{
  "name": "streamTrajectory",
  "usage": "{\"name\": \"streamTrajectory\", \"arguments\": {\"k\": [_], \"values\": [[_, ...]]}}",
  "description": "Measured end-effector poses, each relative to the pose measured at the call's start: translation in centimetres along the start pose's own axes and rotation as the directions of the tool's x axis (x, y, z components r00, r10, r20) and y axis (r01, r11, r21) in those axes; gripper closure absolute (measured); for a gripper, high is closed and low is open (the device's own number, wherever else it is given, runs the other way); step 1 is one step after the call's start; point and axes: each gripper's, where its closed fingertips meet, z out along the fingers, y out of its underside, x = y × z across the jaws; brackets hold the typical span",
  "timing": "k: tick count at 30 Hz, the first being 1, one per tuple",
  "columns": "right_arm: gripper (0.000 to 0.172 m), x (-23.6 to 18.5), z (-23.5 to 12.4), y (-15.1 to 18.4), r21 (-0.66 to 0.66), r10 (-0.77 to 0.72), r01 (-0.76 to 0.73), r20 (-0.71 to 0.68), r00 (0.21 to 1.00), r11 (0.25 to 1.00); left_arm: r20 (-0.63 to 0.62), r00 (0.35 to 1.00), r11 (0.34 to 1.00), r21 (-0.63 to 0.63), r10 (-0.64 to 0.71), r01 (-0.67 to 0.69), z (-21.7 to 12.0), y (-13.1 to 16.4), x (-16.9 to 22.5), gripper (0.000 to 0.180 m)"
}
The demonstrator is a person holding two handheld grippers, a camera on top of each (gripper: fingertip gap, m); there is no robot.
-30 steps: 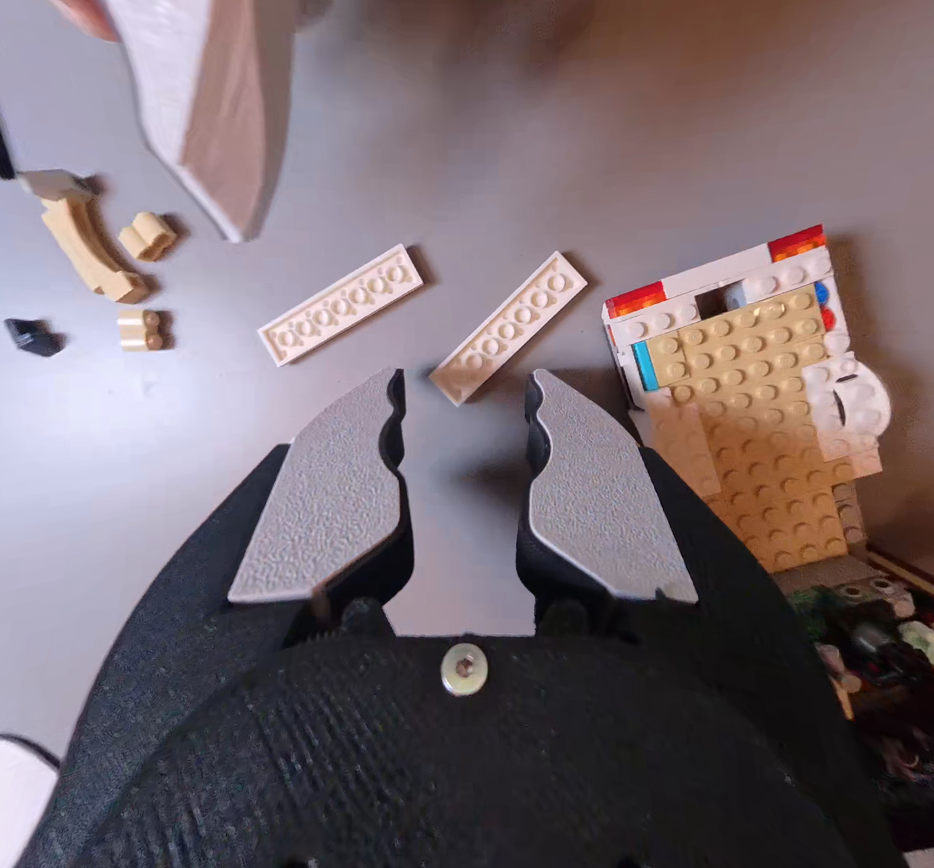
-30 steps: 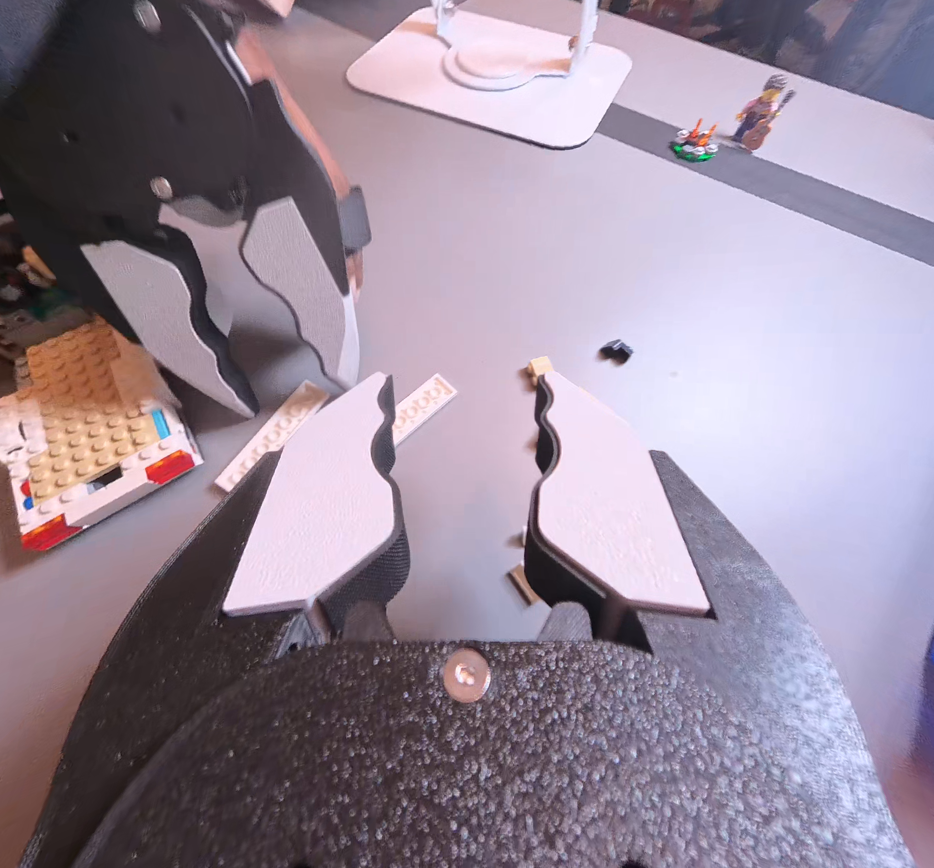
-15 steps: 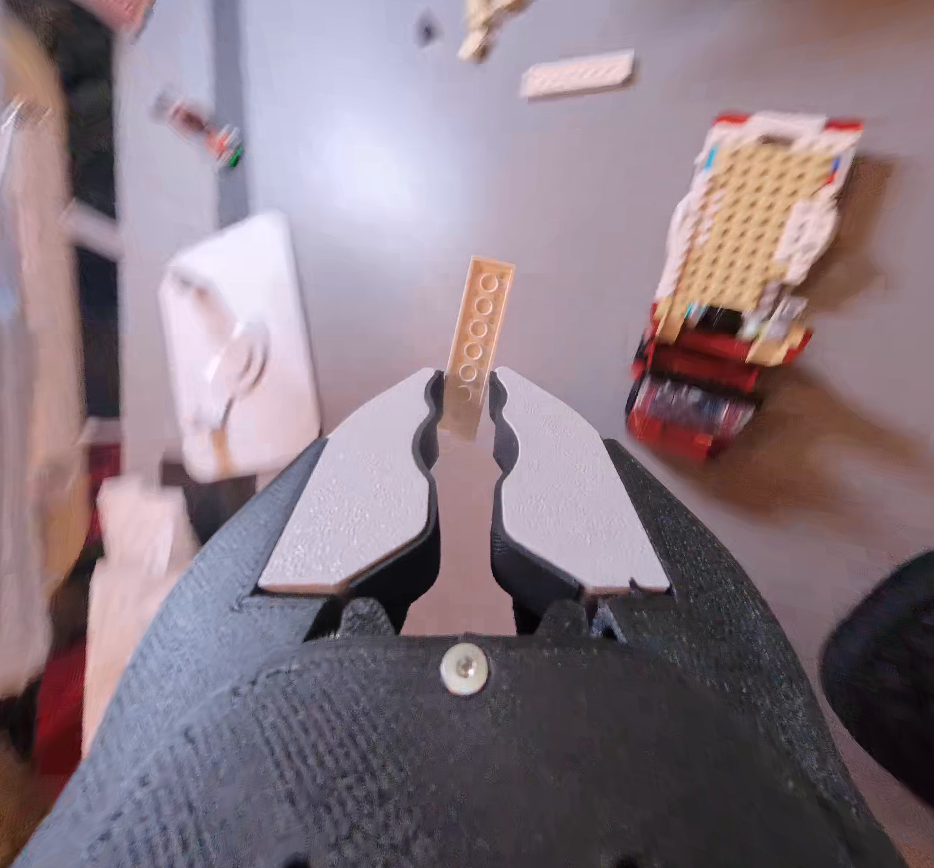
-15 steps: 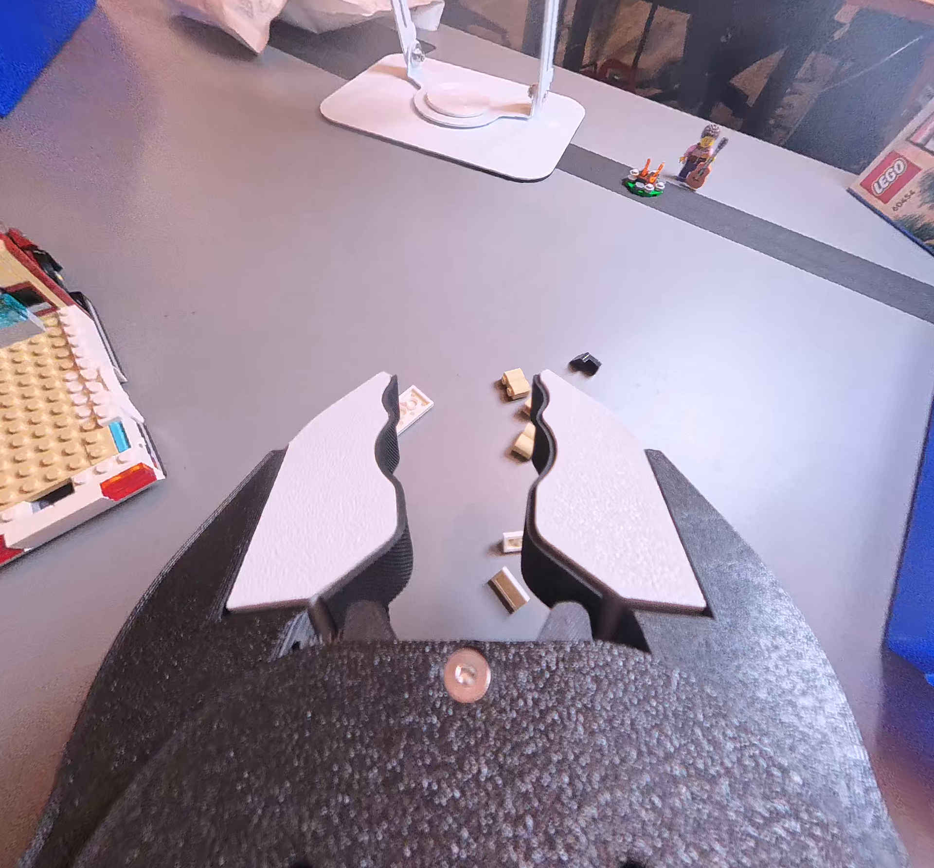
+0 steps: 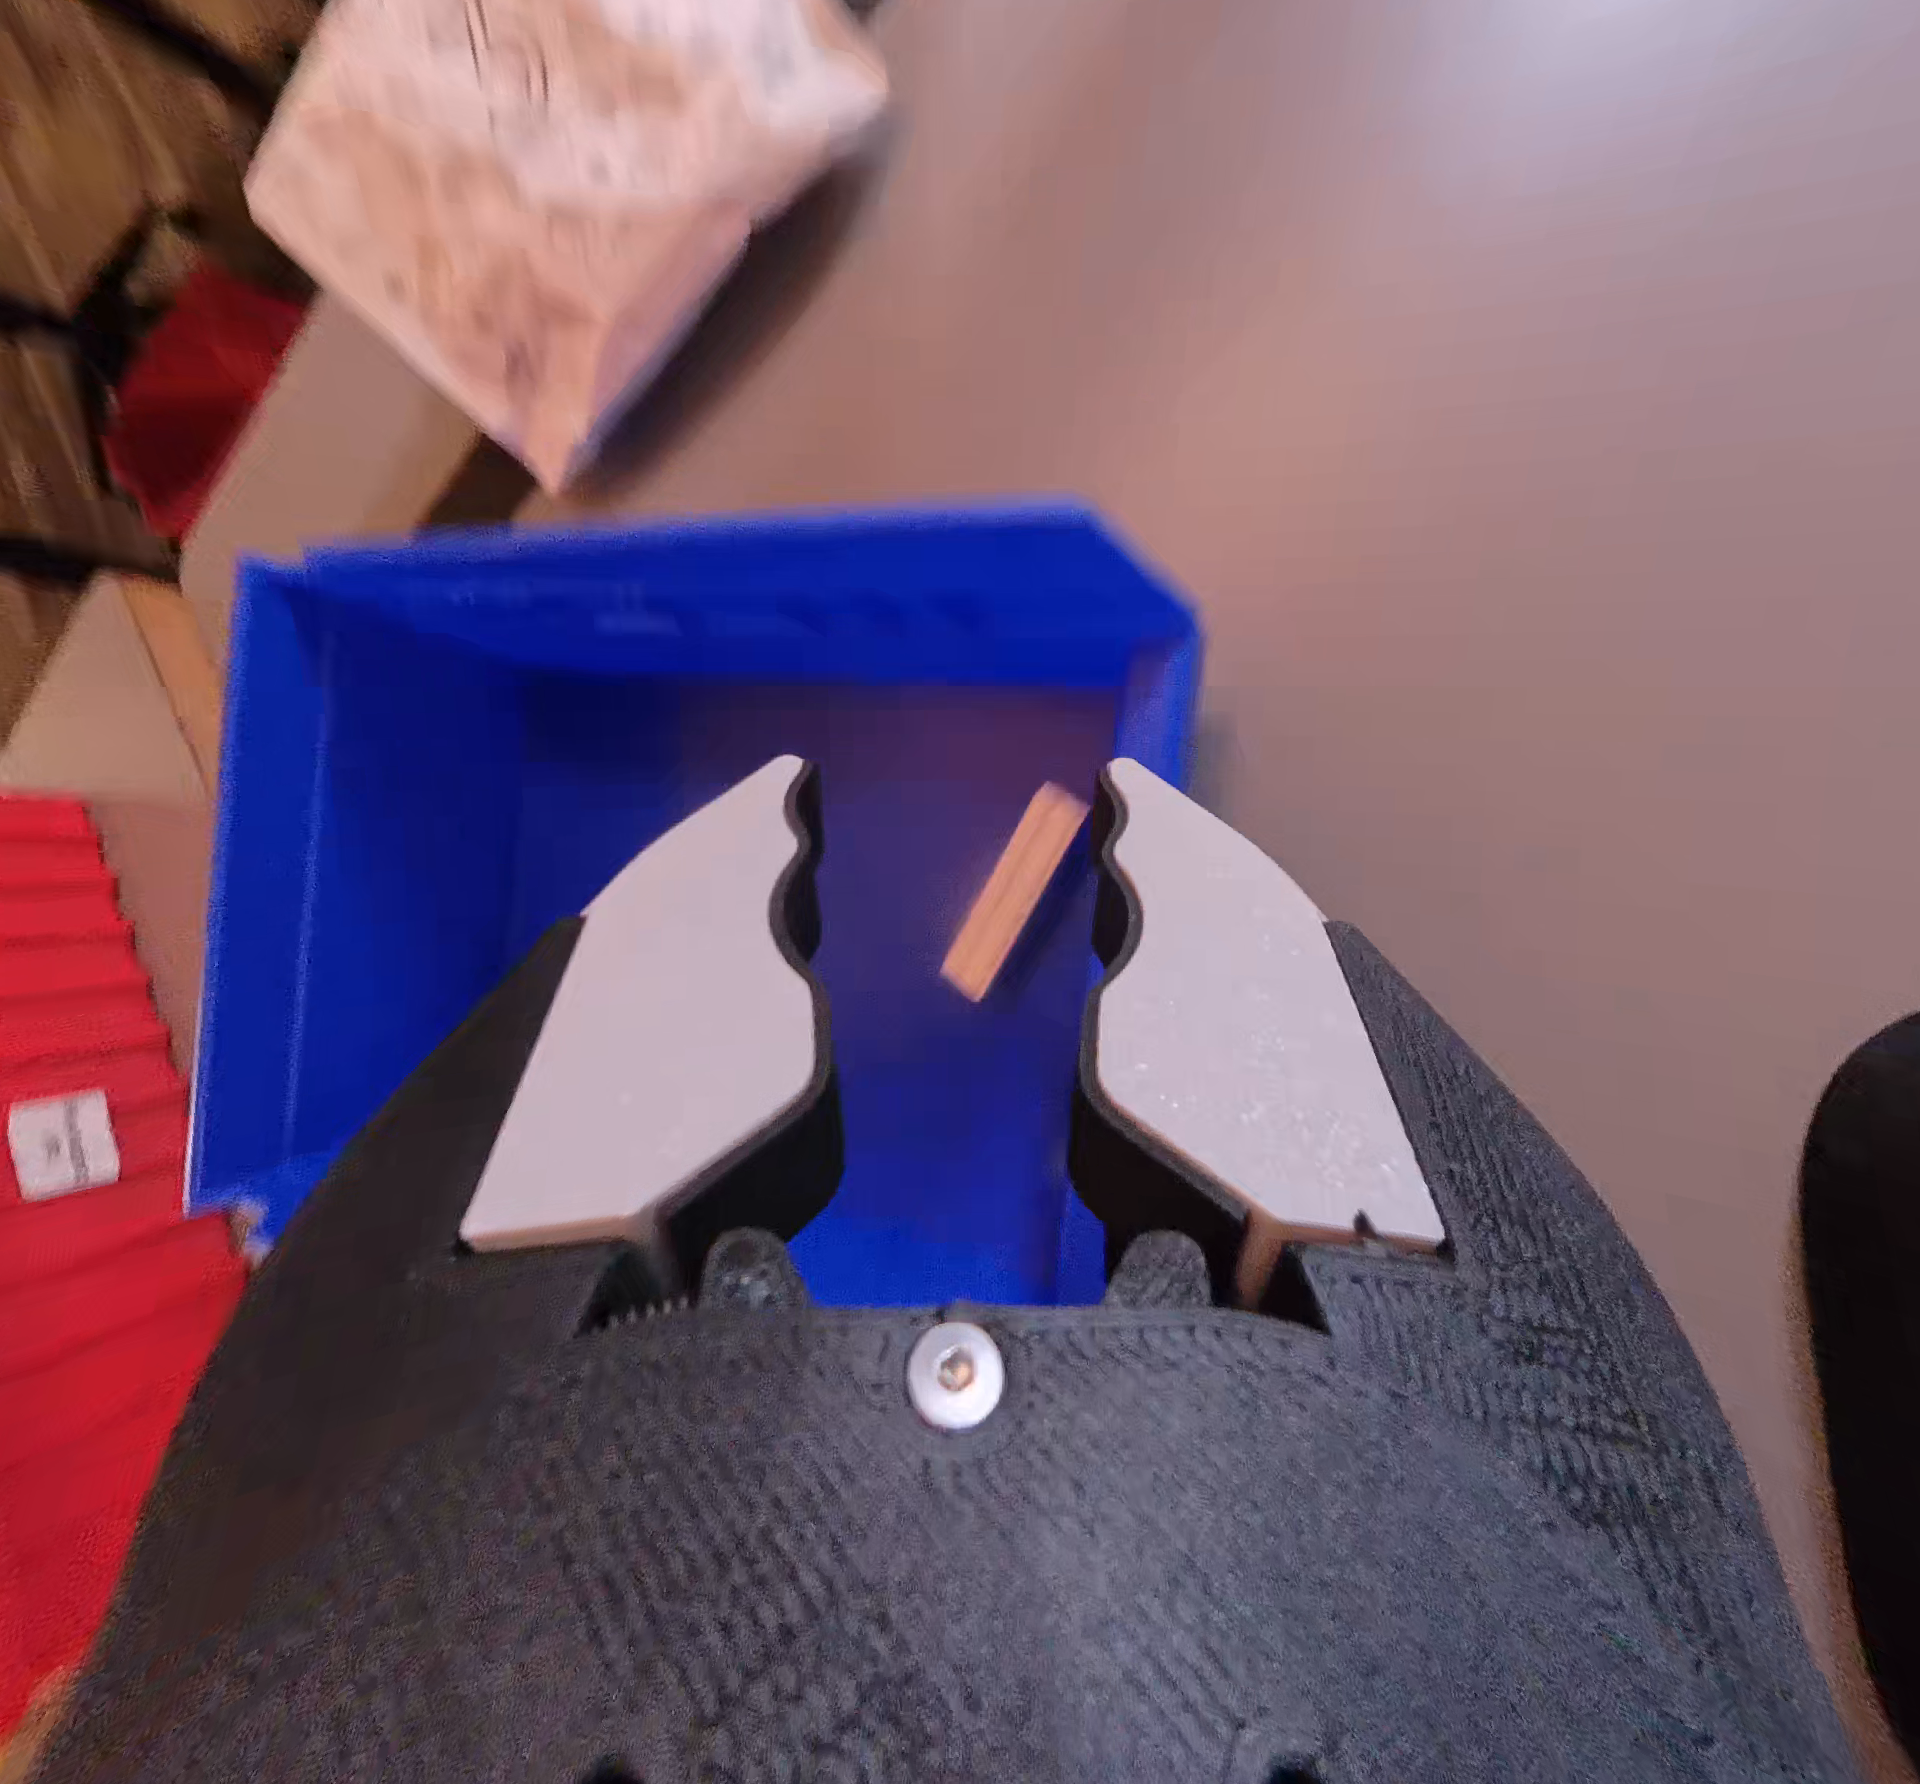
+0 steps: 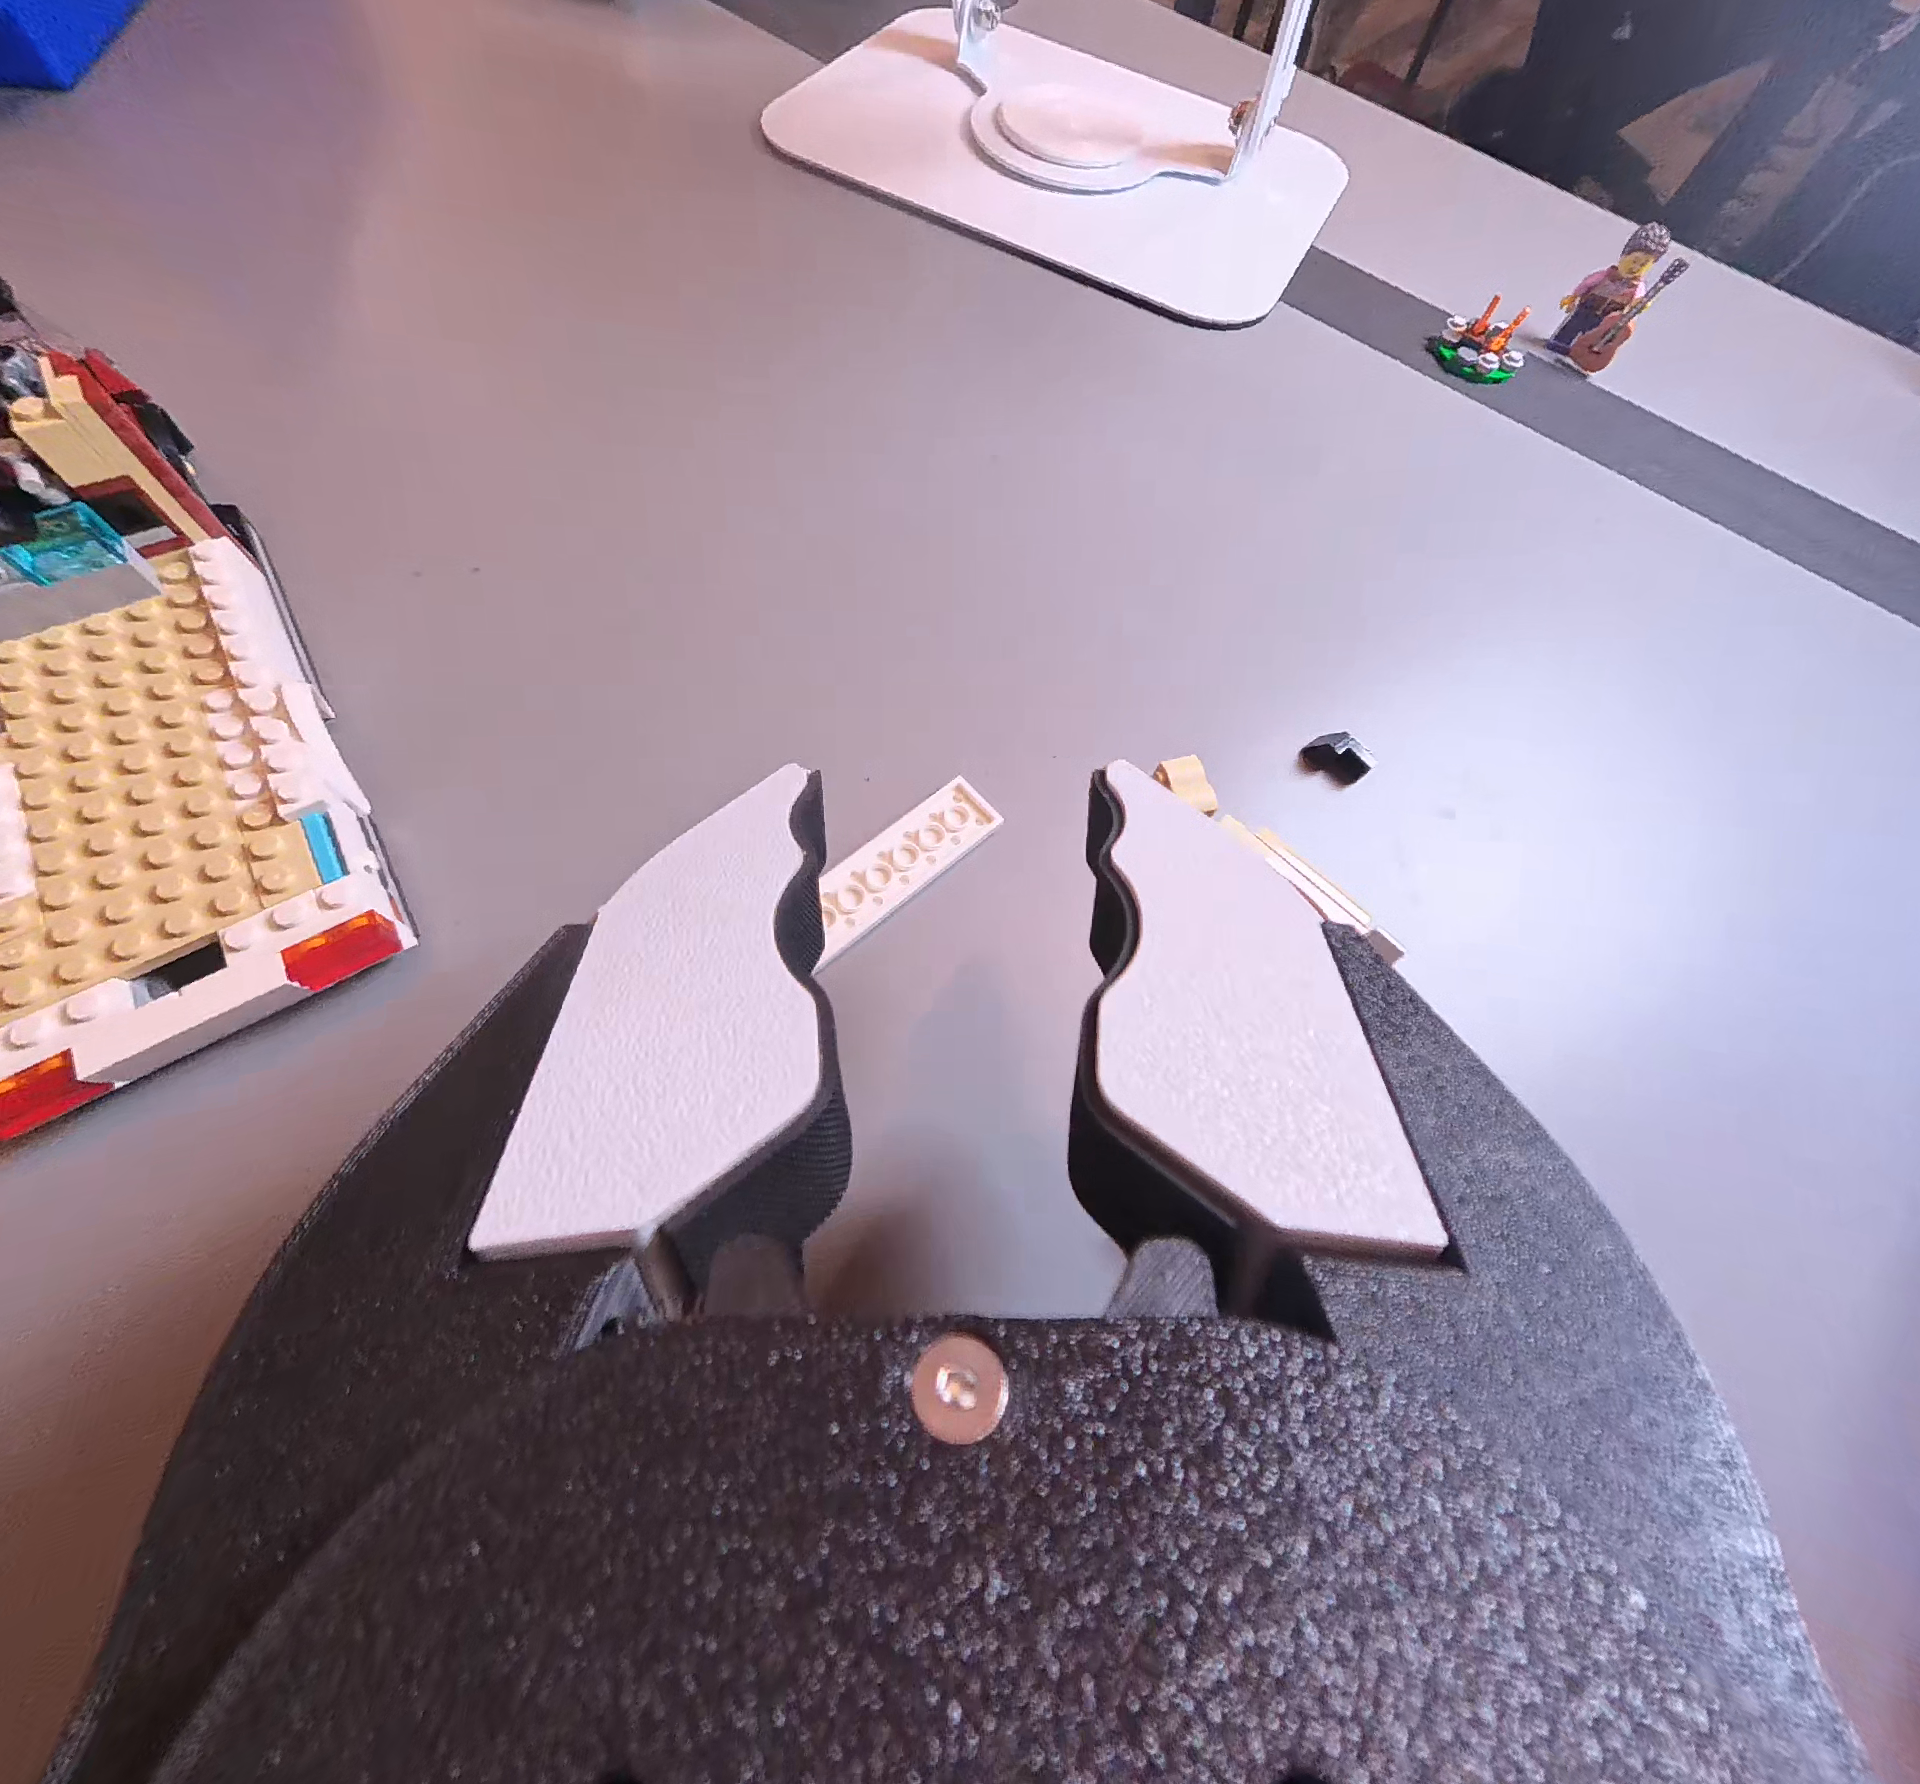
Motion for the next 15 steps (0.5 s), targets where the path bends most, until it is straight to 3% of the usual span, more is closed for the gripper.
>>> {"name": "streamTrajectory", "arguments": {"k": [4, 7, 10, 13, 15], "values": [[0.121, -0.4, -0.2, 0.4, -0.035, 0.021, -0.02, 0.018, 1.0, 0.999, -0.121, 0.983, 0.95, 0.296, 0.14, -0.098, -0.6, -7.6, 6.8, 0.136], [0.11, -2.4, 0.2, 2.0, -0.173, 0.083, -0.065, 0.102, 0.991, 0.983, -0.153, 0.956, 0.895, 0.412, 0.25, -0.169, -0.1, -11.4, 11.3, 0.139], [0.107, -3.2, 0.7, 3.4, -0.288, 0.061, -0.04, 0.064, 0.996, 0.957, -0.17, 0.936, 0.833, 0.523, 0.309, -0.18, 0.2, -14.5, 14.5, 0.143], [0.124, -3.0, 1.5, 4.1, -0.364, 0.059, -0.042, 0.034, 0.998, 0.93, -0.216, 0.914, 0.781, 0.607, 0.342, -0.148, 0.1, -16.0, 17.1, 0.148], [0.153, -2.9, 1.7, 4.2, -0.385, 0.033, -0.01, 0.053, 0.998, 0.923, -0.253, 0.892, 0.748, 0.651, 0.374, -0.128, -0.3, -16.2, 18.8, 0.15]]}}
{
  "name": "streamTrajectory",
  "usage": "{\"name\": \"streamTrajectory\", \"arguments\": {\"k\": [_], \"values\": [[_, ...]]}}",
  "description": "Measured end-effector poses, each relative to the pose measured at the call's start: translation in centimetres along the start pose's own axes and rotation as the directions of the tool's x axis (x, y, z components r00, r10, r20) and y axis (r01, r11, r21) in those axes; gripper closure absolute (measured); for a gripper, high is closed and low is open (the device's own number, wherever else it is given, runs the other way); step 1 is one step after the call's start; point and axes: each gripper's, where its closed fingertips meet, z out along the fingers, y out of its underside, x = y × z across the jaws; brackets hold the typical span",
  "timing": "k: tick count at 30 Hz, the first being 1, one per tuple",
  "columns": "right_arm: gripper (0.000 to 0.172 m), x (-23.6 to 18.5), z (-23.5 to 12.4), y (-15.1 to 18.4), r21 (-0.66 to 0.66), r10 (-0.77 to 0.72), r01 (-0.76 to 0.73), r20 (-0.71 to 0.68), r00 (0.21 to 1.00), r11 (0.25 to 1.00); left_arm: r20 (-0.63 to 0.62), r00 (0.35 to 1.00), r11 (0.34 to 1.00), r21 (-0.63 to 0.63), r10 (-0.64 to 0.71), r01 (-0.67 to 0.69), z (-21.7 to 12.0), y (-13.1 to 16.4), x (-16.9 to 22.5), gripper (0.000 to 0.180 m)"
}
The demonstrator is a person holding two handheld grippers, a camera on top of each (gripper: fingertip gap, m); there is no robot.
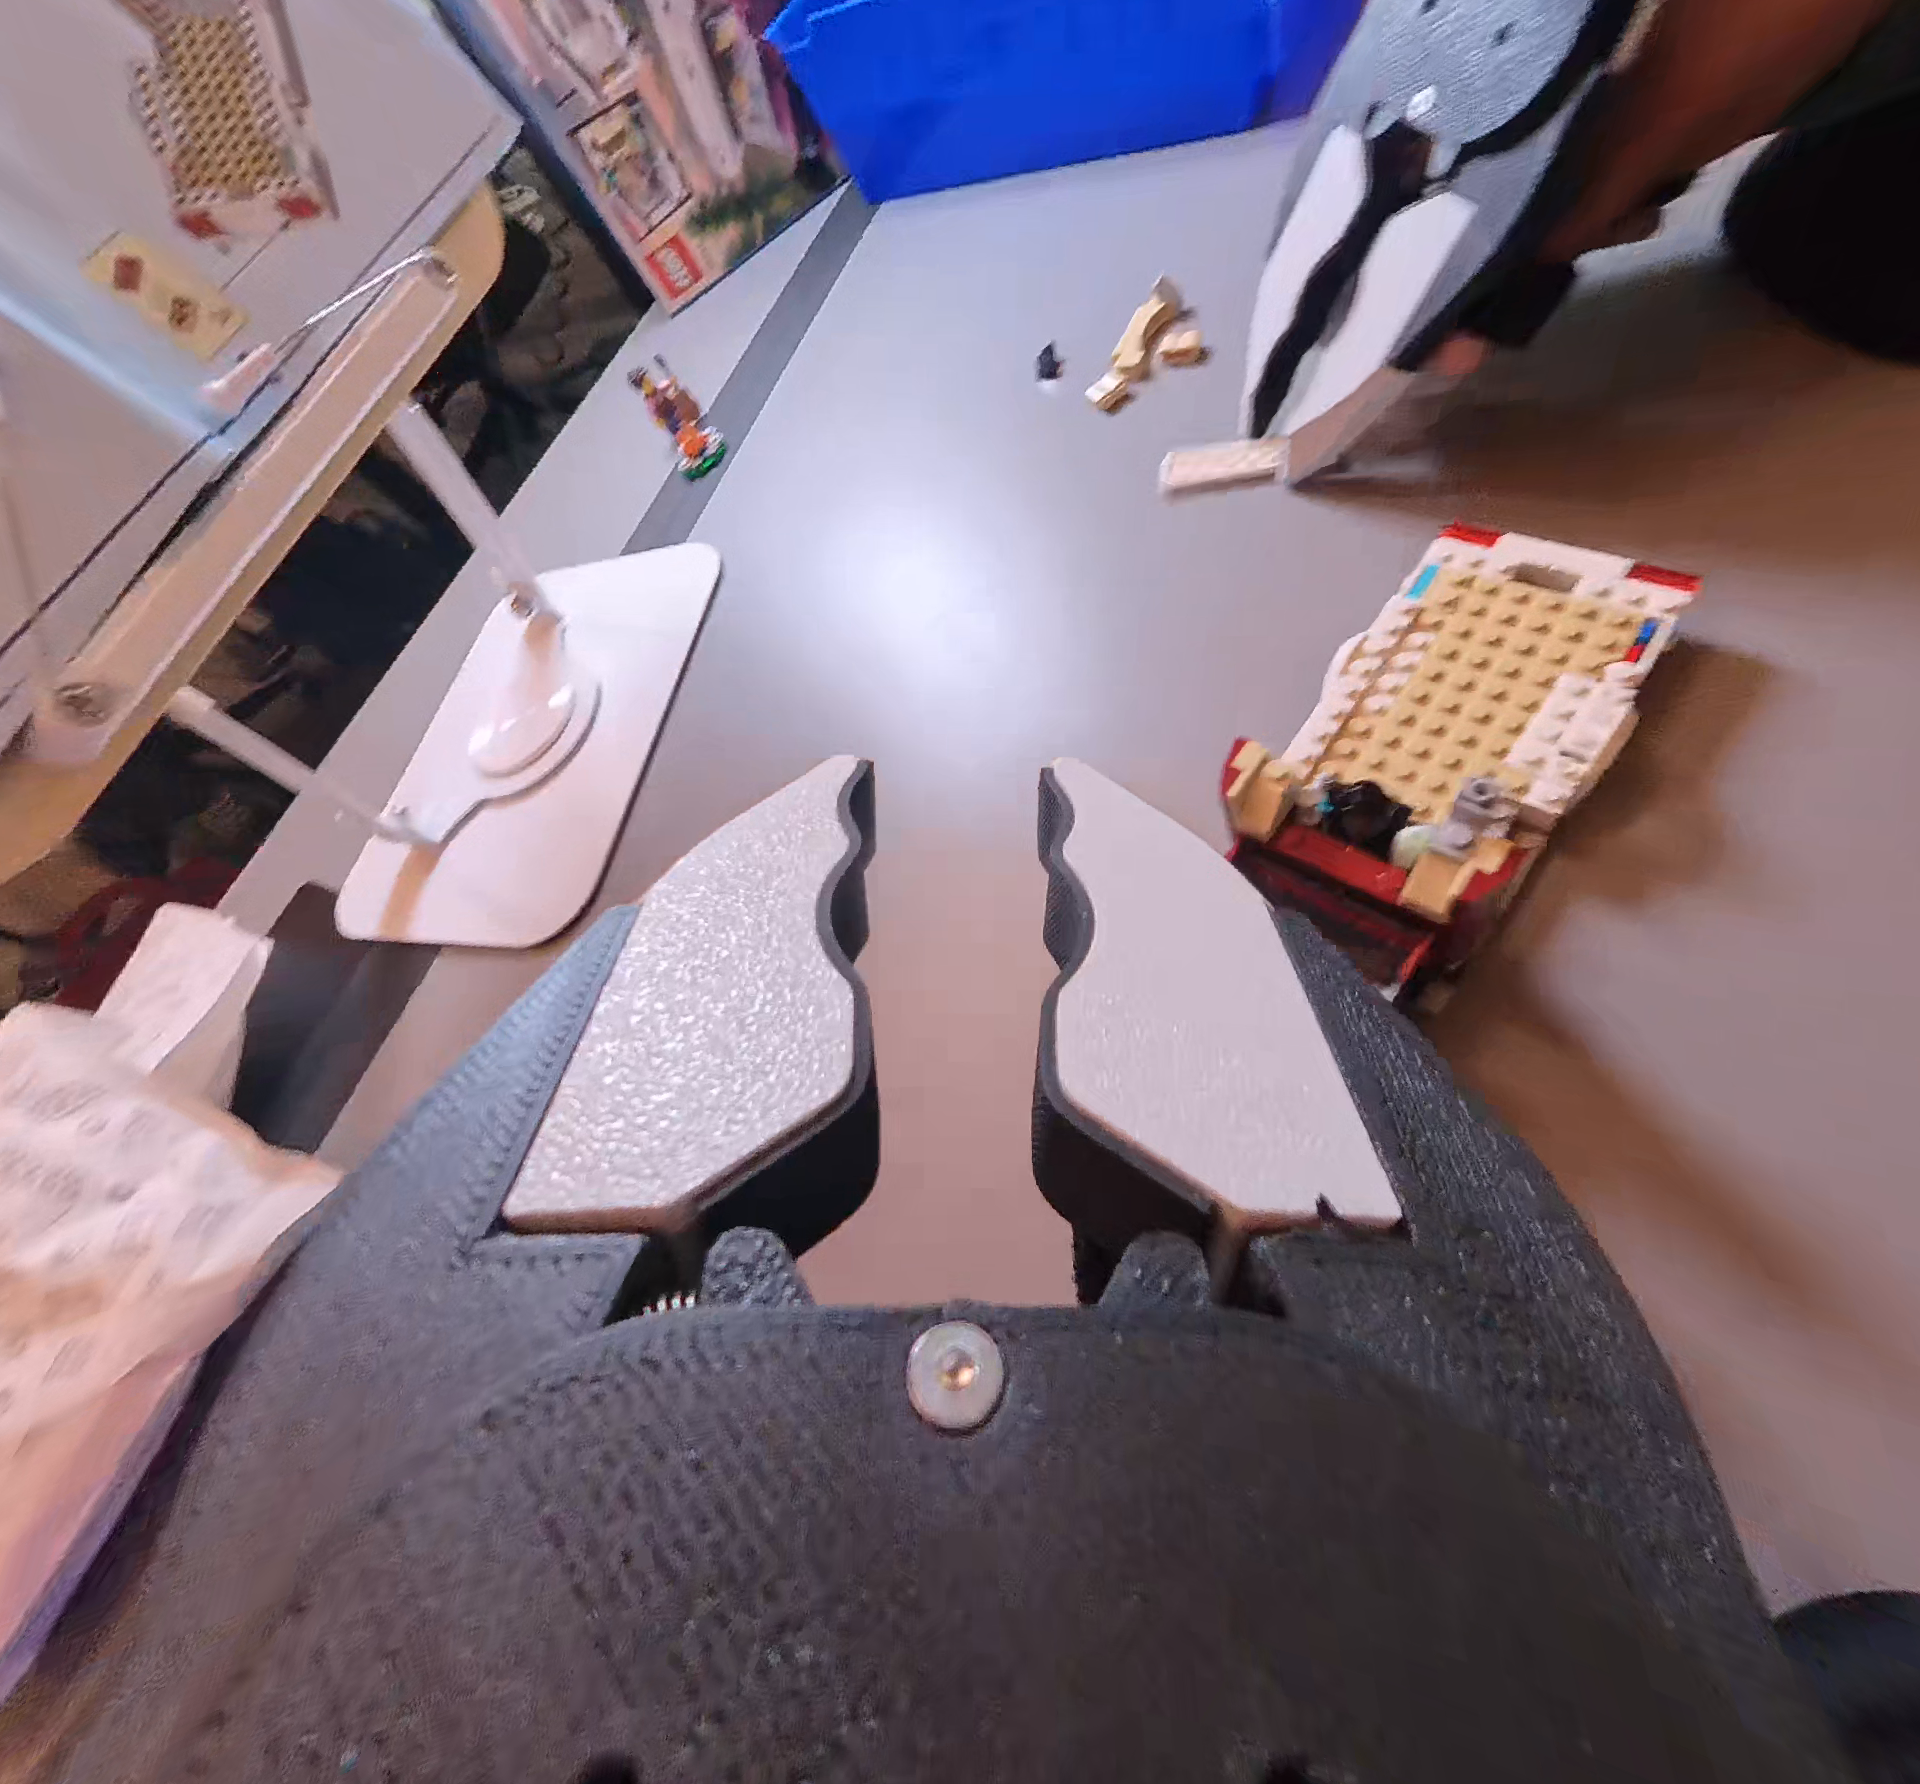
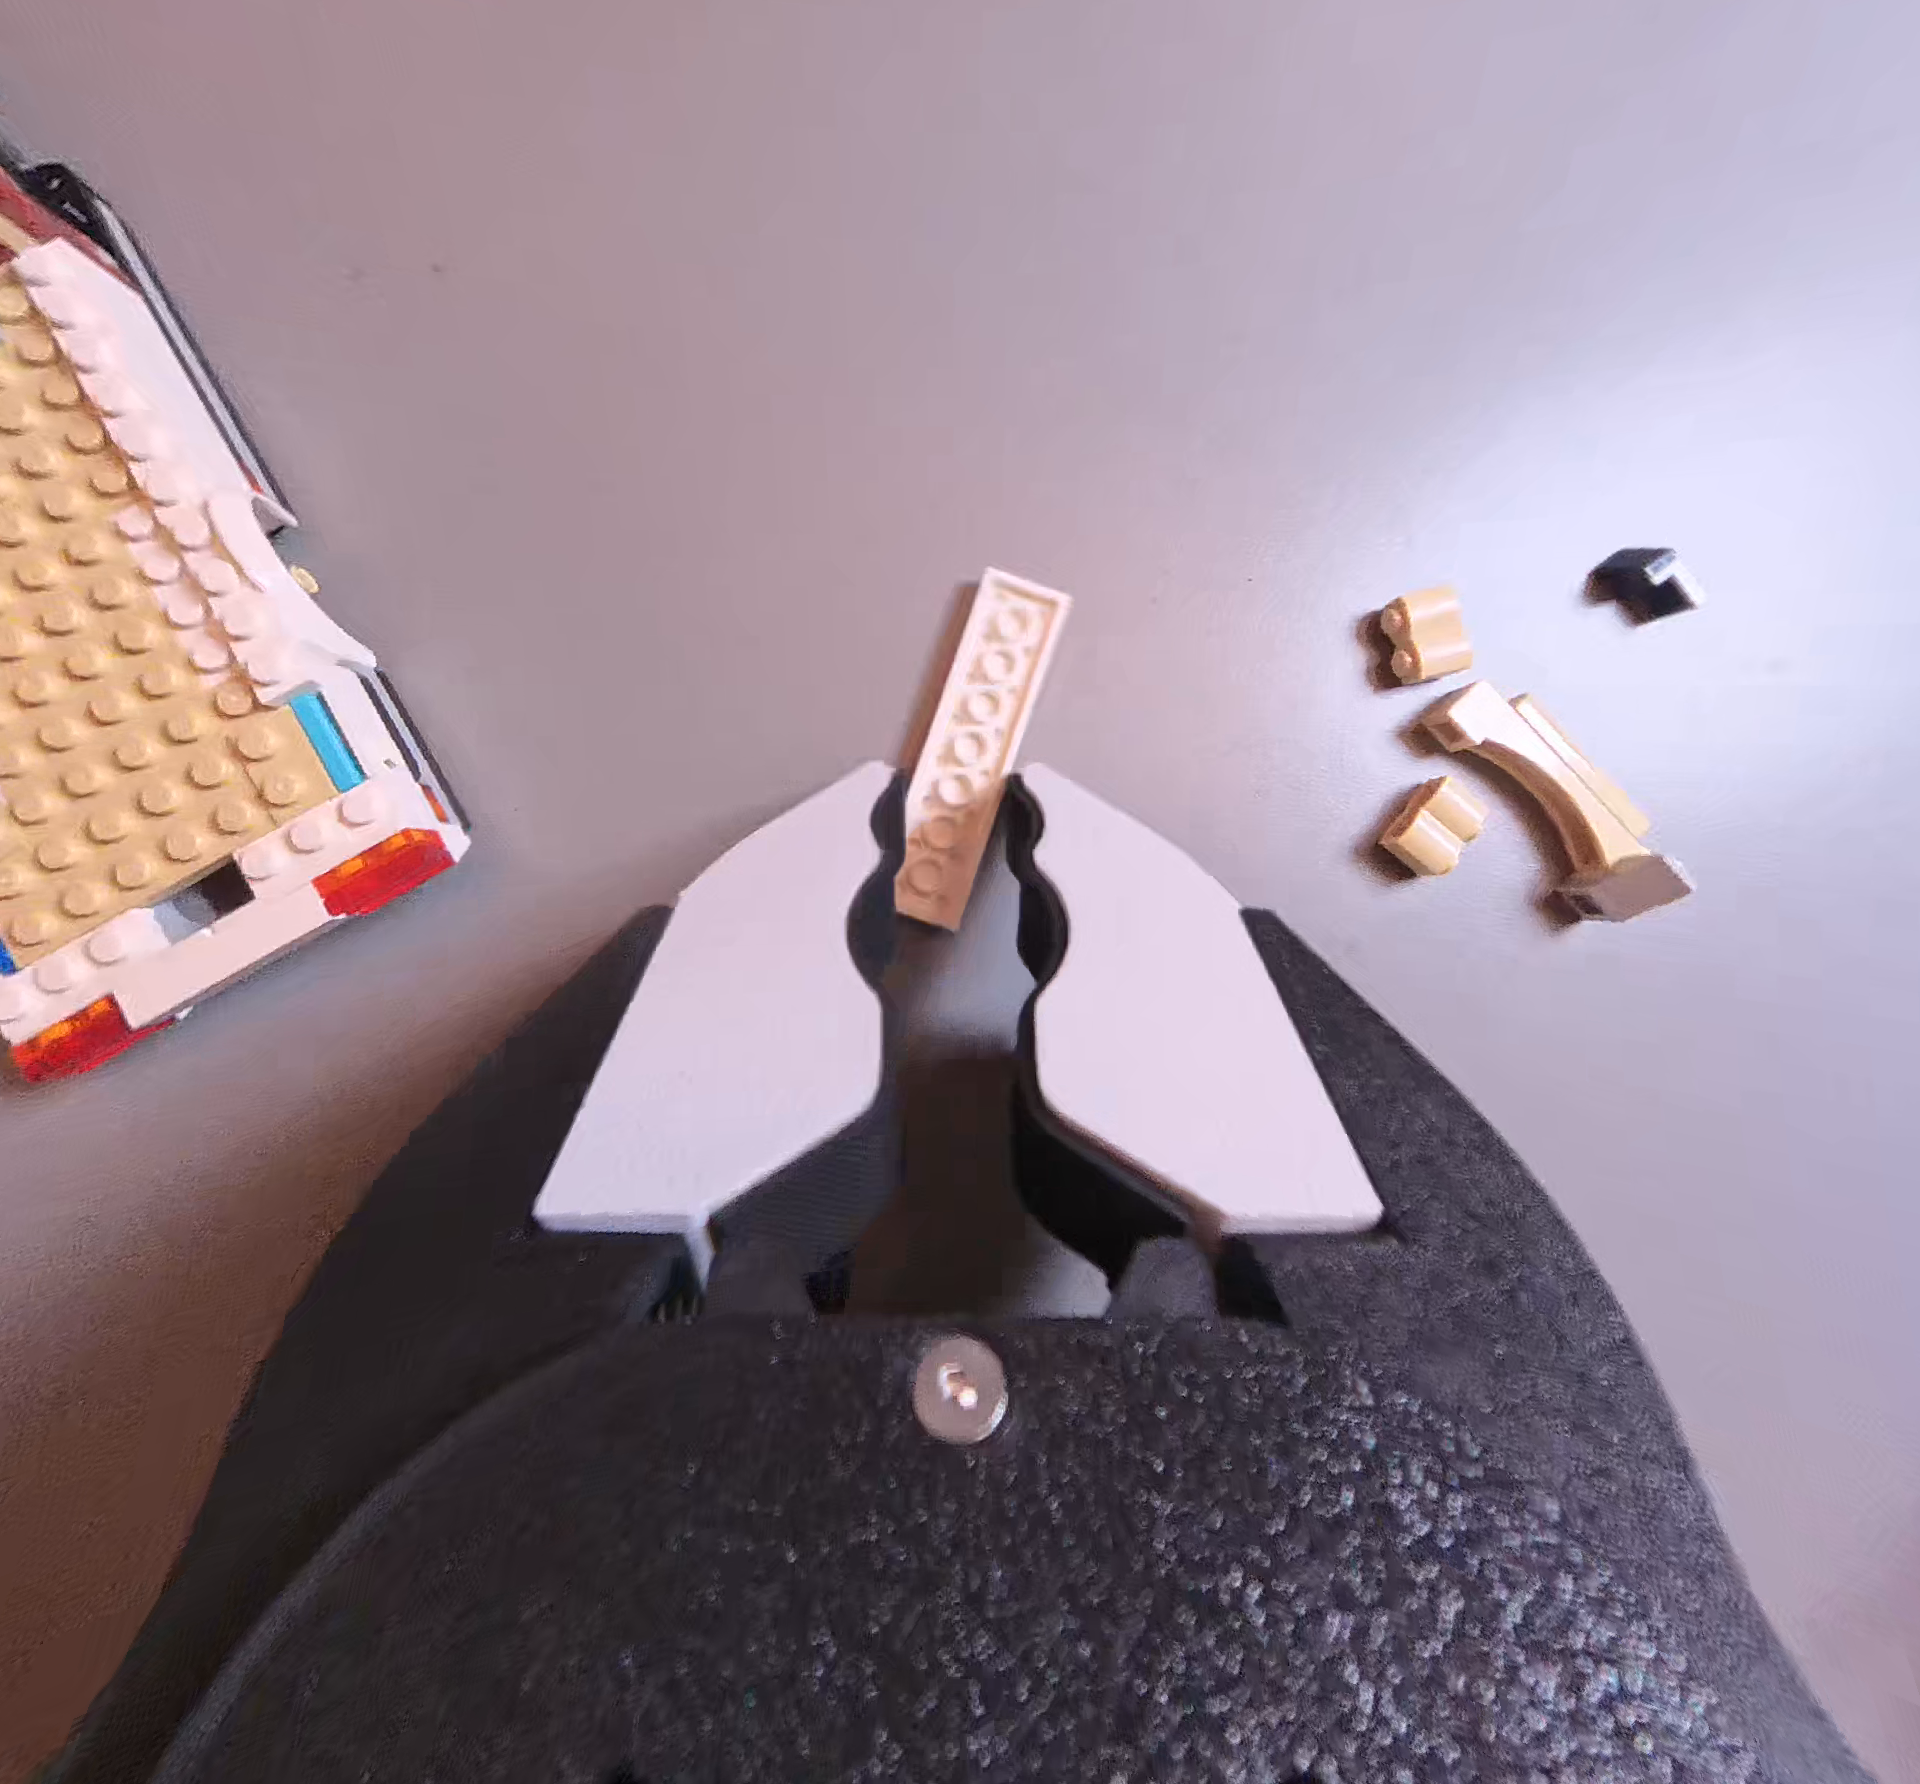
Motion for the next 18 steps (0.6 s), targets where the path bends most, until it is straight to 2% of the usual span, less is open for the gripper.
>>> {"name": "streamTrajectory", "arguments": {"k": [2, 5, 6, 8, 10, 12, 14, 16, 18], "values": [[0.154, -0.3, 0.1, -0.3, 0.019, -0.08, 0.08, 0.02, 0.997, 0.997, -0.067, 0.998, 1.0, 0.029, -0.007, 0.009, 0.4, -0.3, 1.7, 0.149], [0.155, -1.7, -0.3, -2.0, 0.169, -0.274, 0.271, -0.008, 0.962, 0.948, -0.14, 0.99, 0.998, 0.062, 0.008, 0.001, 1.0, -0.8, 3.7, 0.145], [0.155, -2.9, -1.2, -3.2, 0.261, -0.344, 0.337, -0.019, 0.939, 0.905, -0.171, 0.985, 0.997, 0.075, 0.019, -0.006, 1.0, -1.3, 4.5, 0.145], [0.155, -6.0, -3.9, -5.9, 0.444, -0.477, 0.454, -0.066, 0.876, 0.772, -0.247, 0.969, 0.996, 0.091, 0.003, 0.02, 1.3, -2.3, 6.1, 0.144], [0.155, -9.5, -6.3, -7.5, 0.556, -0.578, 0.535, -0.116, 0.808, 0.637, -0.333, 0.937, 0.988, 0.074, -0.104, 0.135, 1.7, -3.3, 7.5, 0.144], [0.155, -12.1, -7.4, -7.9, 0.593, -0.642, 0.598, -0.169, 0.748, 0.54, -0.421, 0.879, 0.956, 0.078, -0.226, 0.283, 1.9, -4.5, 8.2, 0.142], [0.155, -13.5, -7.6, -7.9, 0.581, -0.678, 0.654, -0.223, 0.7, 0.485, -0.514, 0.79, 0.91, 0.041, -0.335, 0.412, 2.0, -5.1, 9.1, 0.146], [0.156, -14.2, -7.8, -7.8, 0.587, -0.689, 0.67, -0.245, 0.682, 0.454, -0.546, 0.765, 0.921, -0.031, -0.342, 0.389, 2.3, -4.1, 10.2, 0.17], [0.157, -14.3, -7.8, -7.7, 0.596, -0.689, 0.663, -0.238, 0.685, 0.453, -0.554, 0.764, 0.929, -0.05, -0.33, 0.366, 1.8, -3.9, 10.5, 0.173]]}}
